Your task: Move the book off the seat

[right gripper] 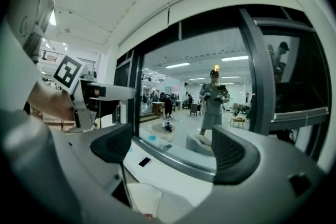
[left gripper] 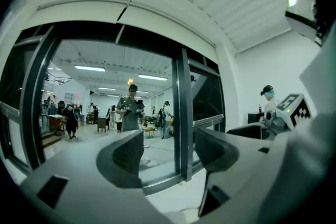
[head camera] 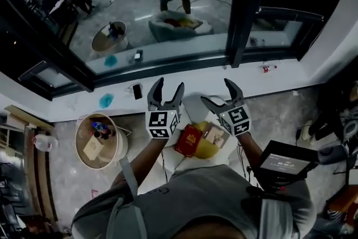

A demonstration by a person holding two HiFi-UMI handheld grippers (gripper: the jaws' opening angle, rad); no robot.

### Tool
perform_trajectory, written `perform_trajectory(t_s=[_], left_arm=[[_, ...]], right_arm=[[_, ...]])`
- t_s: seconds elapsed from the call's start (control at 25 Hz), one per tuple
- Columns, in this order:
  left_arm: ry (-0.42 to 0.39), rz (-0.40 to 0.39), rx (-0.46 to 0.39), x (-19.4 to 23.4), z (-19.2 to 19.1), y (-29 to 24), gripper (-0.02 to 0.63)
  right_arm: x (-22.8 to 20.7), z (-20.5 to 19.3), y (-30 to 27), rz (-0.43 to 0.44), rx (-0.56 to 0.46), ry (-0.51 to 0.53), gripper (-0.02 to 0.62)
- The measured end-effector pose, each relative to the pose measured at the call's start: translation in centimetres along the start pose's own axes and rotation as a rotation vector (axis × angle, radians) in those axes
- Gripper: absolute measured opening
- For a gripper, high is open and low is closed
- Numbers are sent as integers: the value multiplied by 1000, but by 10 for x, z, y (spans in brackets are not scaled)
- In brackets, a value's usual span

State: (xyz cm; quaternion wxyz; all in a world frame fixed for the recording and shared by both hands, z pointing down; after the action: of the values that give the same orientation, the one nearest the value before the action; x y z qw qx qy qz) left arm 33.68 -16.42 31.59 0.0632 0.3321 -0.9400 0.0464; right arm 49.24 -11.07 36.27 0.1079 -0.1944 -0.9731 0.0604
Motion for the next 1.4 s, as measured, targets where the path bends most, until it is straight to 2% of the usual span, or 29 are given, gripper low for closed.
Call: perform_trajectory(t_s=[0.12, 0.2, 0.32, 0.44, 0.6, 0.76, 0.96, 1.16, 1.4], left_arm=[[-128, -141, 43, -12, 9, -10, 311], [-171, -217, 72, -10, 20, -19, 311], [-156, -297, 104, -3, 28, -31, 311], [-51, -319, 53, 6, 29, -27, 311], [-11, -181, -63, 34, 16, -1, 311], [53, 6, -73, 72, -33, 17, 311], [85, 156, -81, 106, -72, 27, 311], [86, 246, -51, 125, -138, 31, 311], [127, 300, 36, 153, -265, 28, 311]], right_arm=[[13, 6, -6, -5, 32, 18, 478], [13, 11, -18, -42, 13, -8, 477], [4, 19, -36, -88, -17, -23, 477], [5, 26, -51, -73, -17, 44, 477], [16, 30, -57, -53, -38, 72, 477], [21, 16, -73, -30, -78, 44, 477], [43, -20, -105, 68, -70, 47, 477], [68, -86, -136, 184, -65, 53, 479], [102, -183, -178, 271, -23, 60, 479]])
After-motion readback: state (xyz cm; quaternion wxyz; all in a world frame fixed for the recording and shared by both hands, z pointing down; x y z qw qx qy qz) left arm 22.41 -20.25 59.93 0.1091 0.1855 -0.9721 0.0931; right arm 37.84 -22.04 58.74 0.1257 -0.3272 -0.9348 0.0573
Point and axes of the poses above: the fingertips, and each gripper's own axes: y backward along the fingers, x to its left, z out of its top, the point moved 2 cm from there along y, backward along the fingers, and after that the axes turned 9 degrees about y, right-handed, at the moved point
